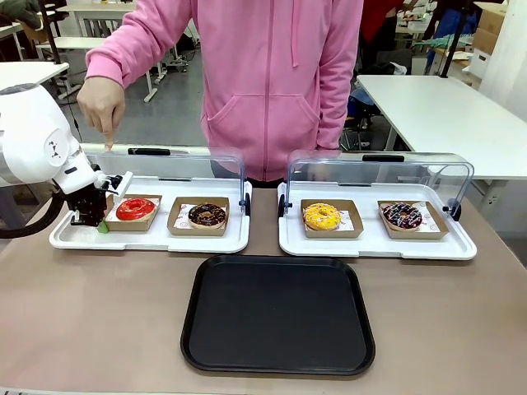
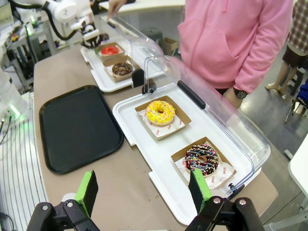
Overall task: Move the first donut from the left to the tray.
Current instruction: Pick up the Paper togo box containing the Donut indicated by the person and place it on the Handle tray.
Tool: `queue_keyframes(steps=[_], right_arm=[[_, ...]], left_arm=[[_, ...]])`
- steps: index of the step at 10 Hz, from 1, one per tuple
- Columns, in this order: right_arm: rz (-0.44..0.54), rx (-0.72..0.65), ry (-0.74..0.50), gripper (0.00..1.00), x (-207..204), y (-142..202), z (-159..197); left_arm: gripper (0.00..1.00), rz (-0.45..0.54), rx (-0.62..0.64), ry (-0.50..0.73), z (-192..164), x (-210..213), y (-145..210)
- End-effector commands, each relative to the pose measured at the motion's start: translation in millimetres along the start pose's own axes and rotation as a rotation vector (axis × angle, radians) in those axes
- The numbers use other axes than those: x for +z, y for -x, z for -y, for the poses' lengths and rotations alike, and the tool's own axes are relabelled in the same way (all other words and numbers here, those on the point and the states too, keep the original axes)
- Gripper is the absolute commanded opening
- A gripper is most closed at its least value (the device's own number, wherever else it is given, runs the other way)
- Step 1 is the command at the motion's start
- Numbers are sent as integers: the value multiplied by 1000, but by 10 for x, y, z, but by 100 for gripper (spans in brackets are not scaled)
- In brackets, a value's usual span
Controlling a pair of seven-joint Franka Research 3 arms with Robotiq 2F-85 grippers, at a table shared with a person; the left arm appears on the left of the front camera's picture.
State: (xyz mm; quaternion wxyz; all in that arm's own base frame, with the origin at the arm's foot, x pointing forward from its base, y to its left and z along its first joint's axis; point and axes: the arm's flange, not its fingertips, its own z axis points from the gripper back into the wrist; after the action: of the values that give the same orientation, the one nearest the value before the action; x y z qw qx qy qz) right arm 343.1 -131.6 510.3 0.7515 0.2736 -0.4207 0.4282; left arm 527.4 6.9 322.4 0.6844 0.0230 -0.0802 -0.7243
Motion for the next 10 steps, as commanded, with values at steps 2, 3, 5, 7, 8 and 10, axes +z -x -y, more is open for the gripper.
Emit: queue_keyframes(steps=[2,3,5,7,8,10], right_arm=[[24,24,1,100,-11,-12,23],[24,24,1,100,-11,-12,23],[24,24,1,100,-11,-12,23],[24,24,1,100,-11,-12,23],[24,24,1,100,-11,-12,23],[24,24,1,100,-11,-12,23]], left_arm=[[2,20,25,-37,27,70,-22],[2,44,39,-66,48,142,-25],[2,91,29,-121,123,296,-110],[2,73,20,-163,192,411,-220],[2,77,10,-180,243,478,-303],[2,52,4,-169,383,487,-575]])
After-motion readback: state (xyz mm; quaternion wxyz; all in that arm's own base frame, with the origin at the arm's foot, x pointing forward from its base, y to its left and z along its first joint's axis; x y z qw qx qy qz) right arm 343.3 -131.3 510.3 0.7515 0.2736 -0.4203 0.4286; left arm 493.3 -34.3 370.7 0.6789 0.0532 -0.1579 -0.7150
